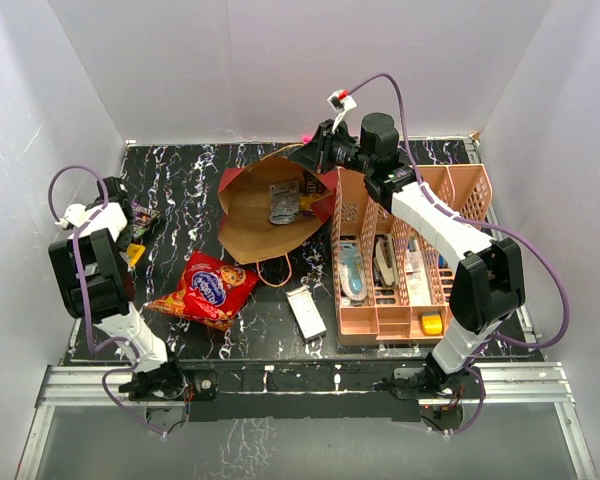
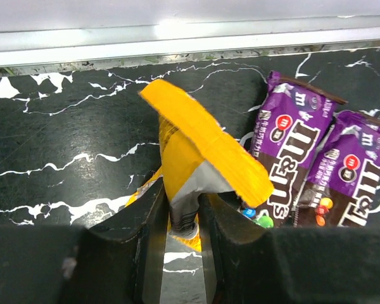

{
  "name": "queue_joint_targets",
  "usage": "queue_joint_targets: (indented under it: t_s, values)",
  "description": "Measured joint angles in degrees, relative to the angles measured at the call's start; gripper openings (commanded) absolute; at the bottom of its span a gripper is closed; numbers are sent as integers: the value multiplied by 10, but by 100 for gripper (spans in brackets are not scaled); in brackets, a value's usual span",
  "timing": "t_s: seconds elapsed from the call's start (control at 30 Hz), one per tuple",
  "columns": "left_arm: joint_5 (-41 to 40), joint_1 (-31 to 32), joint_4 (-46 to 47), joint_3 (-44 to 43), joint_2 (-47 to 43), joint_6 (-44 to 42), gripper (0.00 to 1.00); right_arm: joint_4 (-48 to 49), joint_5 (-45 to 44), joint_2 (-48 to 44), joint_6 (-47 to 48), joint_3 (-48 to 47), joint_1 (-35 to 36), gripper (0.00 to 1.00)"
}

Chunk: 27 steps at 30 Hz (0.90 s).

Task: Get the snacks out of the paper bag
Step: Place the snack at the center of the board, then take out the snack from the paper bag.

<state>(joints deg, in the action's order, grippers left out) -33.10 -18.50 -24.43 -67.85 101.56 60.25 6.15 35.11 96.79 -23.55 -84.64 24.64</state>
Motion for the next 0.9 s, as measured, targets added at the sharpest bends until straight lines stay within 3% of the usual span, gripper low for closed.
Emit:
queue_joint_targets:
  t_s: [0.03,0.2,0.33,0.53,0.77,0.9]
  values:
    - [2,-3,-1,0,5,4,25,0,0,0,0,0,0,8]
    - [17,-11,-9,-8,33,20,51,0,0,0,0,0,0,8]
    - [38,-13,-11,-10,33,23,61,-1,0,0,0,0,0,8]
    - [80,-12,-11,-12,-23,9,87,-1,0,0,0,0,0,8]
    - [140,-5,-13,-88,-138,-3,91,-1,0,0,0,0,0,8]
    - [265,10,47,-132,-159,-42,85,-1,0,0,0,0,0,8]
